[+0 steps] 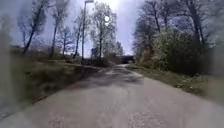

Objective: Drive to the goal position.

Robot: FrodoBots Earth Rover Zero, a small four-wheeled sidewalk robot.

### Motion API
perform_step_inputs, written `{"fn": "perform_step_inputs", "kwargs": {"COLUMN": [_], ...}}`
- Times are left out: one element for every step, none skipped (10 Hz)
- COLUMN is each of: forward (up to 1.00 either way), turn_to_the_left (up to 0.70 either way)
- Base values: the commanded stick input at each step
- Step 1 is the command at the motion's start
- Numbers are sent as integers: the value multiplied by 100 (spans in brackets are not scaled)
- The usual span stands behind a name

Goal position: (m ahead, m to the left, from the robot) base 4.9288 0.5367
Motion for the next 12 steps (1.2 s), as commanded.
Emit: {"fn": "perform_step_inputs", "kwargs": {"forward": [70,70,70,70,70,70,70,70,70,70,70,70], "turn_to_the_left": [0,0,0,0,0,0,0,0,0,0,0,0]}}
